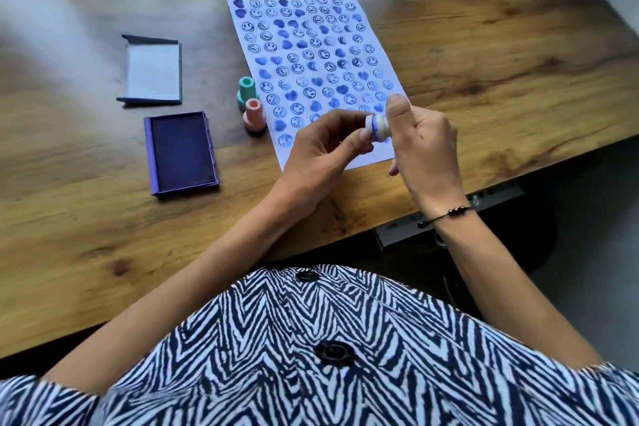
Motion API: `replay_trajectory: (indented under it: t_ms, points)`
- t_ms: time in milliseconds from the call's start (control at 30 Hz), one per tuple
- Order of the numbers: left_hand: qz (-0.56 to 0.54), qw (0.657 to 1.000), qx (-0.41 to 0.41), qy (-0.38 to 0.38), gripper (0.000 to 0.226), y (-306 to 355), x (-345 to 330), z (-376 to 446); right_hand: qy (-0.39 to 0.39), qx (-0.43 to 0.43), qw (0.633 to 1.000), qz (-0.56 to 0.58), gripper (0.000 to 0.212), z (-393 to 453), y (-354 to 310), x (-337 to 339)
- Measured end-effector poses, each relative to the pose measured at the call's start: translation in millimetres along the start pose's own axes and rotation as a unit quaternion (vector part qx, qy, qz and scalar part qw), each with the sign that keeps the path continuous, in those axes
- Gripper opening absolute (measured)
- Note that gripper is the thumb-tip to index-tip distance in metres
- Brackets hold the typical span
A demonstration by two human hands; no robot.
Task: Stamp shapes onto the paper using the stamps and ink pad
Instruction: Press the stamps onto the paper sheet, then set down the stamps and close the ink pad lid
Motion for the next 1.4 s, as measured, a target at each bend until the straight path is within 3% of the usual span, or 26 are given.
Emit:
replay_trajectory:
  t_ms: [267,467,633,800,1000,1100,1200,1400]
  points:
    - [0.111,0.992,-0.029,0.048,0.017,29.7,24.0,-29.9,-0.033,0.05,0.998,0.006,0.057,-3.7,-28.7,-25.9]
    - [0.046,0.992,-0.008,0.114,0.021,35.3,51.5,-58.4,-0.097,0.145,0.985,0.01,0.048,-13.2,-60.8,-58.1]
    - [0.027,0.985,-0.023,0.171,0.013,47.0,53.0,-60.4,-0.037,0.051,0.985,0.158,0.048,-8.2,-54.8,-63.3]
    - [0.05,0.982,-0.028,0.179,0.01,52.9,53.3,-57.4,-0.011,0.049,0.985,0.167,0.048,-1.9,-56.5,-59.5]
    - [0.061,0.979,0.013,0.192,0.007,43.8,56.9,-61.3,-0.038,0.104,0.988,0.108,0.043,1.1,-58.5,-67.2]
    - [0.124,0.966,0.06,0.22,0.008,39.0,69.9,-64.2,-0.092,0.151,0.984,-0.024,0.049,11.3,-65.3,-81.2]
    - [0.191,0.935,0.085,0.288,0.016,41.6,93.4,-71.5,-0.086,0.212,0.955,-0.191,0.047,16.6,-78.1,-93.7]
    - [0.285,0.881,0.099,0.364,0.023,63.1,140.8,-80.5,-0.12,0.291,0.902,-0.294,0.035,6.3,-86.8,-121.9]
Point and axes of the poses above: each hand's wrist, its own z-axis towards the middle knuckle, its own x-axis out of the back of the hand, y = z × x, the point moved 8 cm from there along z, towards the middle knuckle, and after that the axes turned 11 degrees about -y, right-handed, at the moved point
